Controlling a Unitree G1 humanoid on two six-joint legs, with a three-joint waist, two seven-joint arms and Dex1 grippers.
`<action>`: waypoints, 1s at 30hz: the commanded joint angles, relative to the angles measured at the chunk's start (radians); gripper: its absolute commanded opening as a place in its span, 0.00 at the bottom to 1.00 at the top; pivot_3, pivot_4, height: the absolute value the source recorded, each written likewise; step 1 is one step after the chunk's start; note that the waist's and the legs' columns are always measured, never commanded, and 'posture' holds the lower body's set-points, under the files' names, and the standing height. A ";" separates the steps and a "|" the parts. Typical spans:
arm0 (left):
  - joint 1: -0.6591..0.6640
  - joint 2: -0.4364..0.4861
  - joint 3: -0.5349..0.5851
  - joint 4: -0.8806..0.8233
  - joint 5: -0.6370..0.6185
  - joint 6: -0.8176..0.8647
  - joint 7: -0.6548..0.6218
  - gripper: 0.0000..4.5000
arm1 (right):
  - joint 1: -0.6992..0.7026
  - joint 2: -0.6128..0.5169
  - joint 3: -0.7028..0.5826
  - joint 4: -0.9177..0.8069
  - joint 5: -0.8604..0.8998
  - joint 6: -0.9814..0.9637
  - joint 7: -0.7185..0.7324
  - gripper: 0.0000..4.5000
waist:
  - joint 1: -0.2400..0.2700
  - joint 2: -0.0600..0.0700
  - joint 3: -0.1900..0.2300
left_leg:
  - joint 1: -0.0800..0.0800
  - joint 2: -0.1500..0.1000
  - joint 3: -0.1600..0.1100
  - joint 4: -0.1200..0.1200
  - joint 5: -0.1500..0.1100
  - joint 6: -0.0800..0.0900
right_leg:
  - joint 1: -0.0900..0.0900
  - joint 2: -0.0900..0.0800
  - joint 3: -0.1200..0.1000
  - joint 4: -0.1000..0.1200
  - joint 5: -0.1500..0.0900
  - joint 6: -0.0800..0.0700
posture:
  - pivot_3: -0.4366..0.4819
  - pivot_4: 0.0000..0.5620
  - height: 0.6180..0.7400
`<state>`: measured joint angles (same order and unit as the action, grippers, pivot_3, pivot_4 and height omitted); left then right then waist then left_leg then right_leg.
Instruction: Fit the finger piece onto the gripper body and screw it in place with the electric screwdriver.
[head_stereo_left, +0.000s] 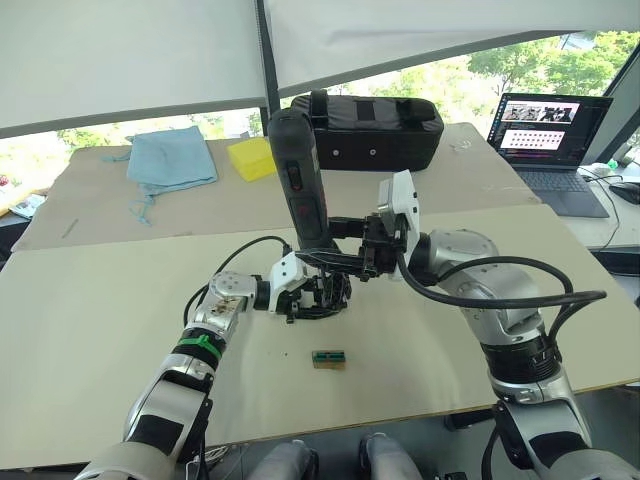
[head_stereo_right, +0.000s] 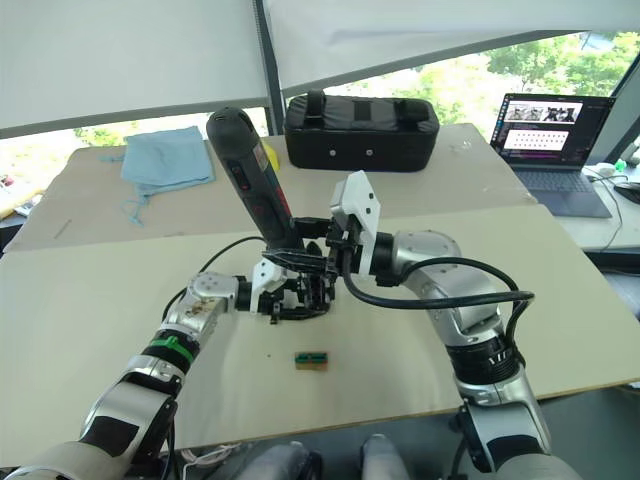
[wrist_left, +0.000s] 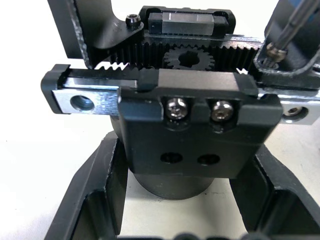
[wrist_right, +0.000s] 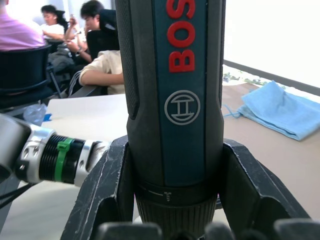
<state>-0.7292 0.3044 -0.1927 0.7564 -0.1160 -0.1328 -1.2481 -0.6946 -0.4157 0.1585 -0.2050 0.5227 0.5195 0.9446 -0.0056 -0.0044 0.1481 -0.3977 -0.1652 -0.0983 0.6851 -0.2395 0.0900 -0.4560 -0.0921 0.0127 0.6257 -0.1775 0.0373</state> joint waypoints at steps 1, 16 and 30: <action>-0.003 0.009 0.007 0.004 0.007 -0.020 -0.007 0.51 | 0.027 -0.033 0.043 0.129 -0.072 -0.020 0.041 0.43 | 0.000 -0.002 -0.001 | 0.000 0.000 0.000 0.000 0.000 0.000 | 0.000 0.000 0.000 0.000 0.000 0.000 | 0.48 0.27 1.00; -0.014 0.014 0.017 0.000 0.011 -0.024 0.000 0.51 | -0.008 -0.036 0.059 0.255 -0.073 0.020 0.063 0.43 | -0.001 -0.005 -0.006 | 0.007 0.000 0.000 -0.001 -0.001 0.000 | 0.002 0.000 0.001 0.000 0.000 0.000 | 0.48 0.27 1.00; -0.018 0.015 0.016 0.008 0.016 -0.032 -0.001 0.51 | 0.016 -0.040 0.056 0.241 -0.099 -0.052 0.049 0.43 | -0.003 -0.011 -0.013 | 0.009 0.001 0.000 -0.003 -0.005 -0.007 | 0.003 0.000 0.001 -0.001 0.000 0.000 | 0.48 0.27 1.00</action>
<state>-0.7298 0.3046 -0.1942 0.7772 -0.0932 -0.1383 -1.2375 -0.7306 -0.4158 0.1696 -0.0338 0.5303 0.4411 1.0188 -0.0090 -0.0150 0.1349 -0.3890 -0.1645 -0.0982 0.6818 -0.2442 0.0833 -0.4531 -0.0919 0.0133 0.6248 -0.1776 0.0372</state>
